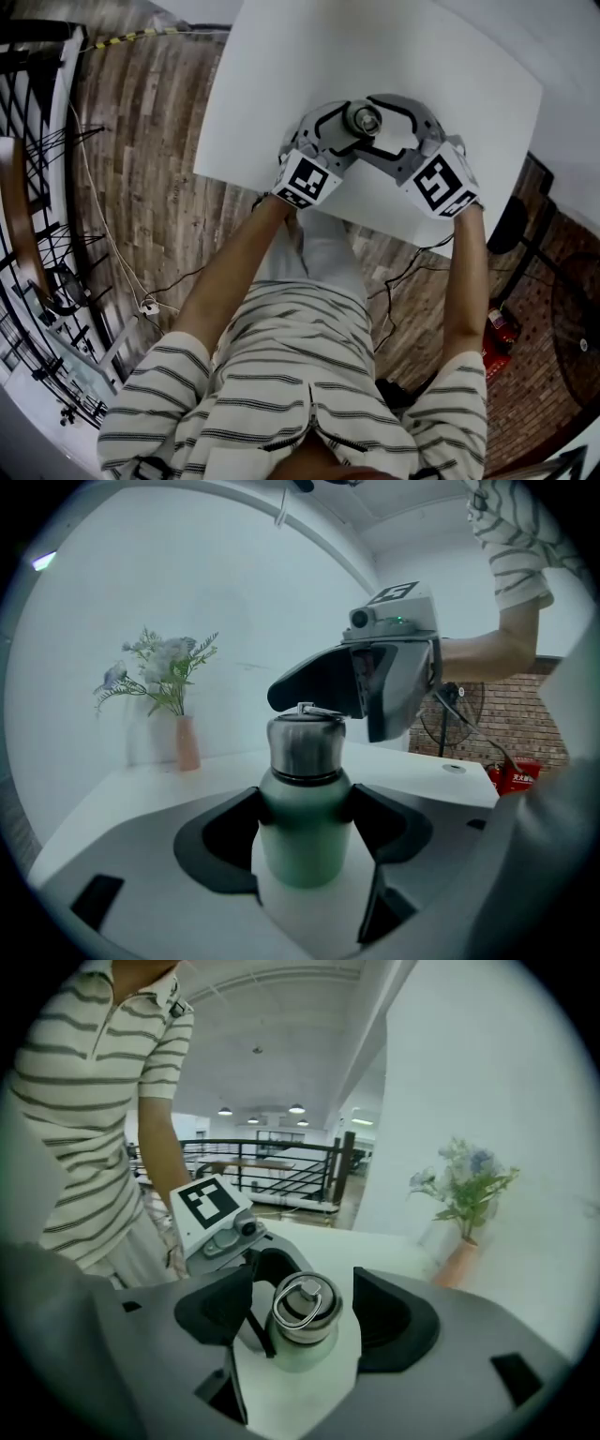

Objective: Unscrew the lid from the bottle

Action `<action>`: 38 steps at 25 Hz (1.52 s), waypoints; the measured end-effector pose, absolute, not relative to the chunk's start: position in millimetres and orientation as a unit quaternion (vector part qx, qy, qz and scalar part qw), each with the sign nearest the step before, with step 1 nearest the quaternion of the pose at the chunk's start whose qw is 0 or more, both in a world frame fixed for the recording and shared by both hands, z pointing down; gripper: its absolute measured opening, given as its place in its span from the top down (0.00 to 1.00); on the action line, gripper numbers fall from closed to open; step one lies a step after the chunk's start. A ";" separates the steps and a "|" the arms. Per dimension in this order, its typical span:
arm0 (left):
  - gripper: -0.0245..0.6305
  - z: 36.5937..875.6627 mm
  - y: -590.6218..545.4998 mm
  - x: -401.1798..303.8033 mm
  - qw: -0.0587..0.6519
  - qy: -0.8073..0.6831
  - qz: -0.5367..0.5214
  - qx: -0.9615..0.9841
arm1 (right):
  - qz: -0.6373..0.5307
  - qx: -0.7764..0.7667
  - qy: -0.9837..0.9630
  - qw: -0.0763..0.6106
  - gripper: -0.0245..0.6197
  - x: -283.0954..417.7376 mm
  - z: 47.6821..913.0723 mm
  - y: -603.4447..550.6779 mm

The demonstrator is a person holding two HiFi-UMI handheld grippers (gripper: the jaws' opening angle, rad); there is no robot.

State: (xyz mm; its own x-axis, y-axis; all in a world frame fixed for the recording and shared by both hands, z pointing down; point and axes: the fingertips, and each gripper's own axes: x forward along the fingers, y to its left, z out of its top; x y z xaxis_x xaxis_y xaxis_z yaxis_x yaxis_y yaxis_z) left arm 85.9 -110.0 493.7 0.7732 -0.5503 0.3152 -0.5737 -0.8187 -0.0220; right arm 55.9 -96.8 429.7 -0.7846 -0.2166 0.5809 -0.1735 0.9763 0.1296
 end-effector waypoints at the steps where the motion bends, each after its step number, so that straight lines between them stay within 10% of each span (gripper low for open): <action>1: 0.48 493.9 -110.0 85.6 0.038 -0.299 0.156 0.941 | -0.034 0.140 -0.943 0.299 0.42 56.1 428.6 -99.8; 16: 0.48 495.1 -110.2 84.8 0.038 -0.304 0.157 0.939 | 0.065 0.483 -0.856 0.174 0.46 73.1 441.6 -114.7; 38: 0.48 495.1 -111.5 88.1 0.037 -0.301 0.157 0.940 | 0.056 0.381 -0.907 0.171 0.57 69.9 444.4 -113.6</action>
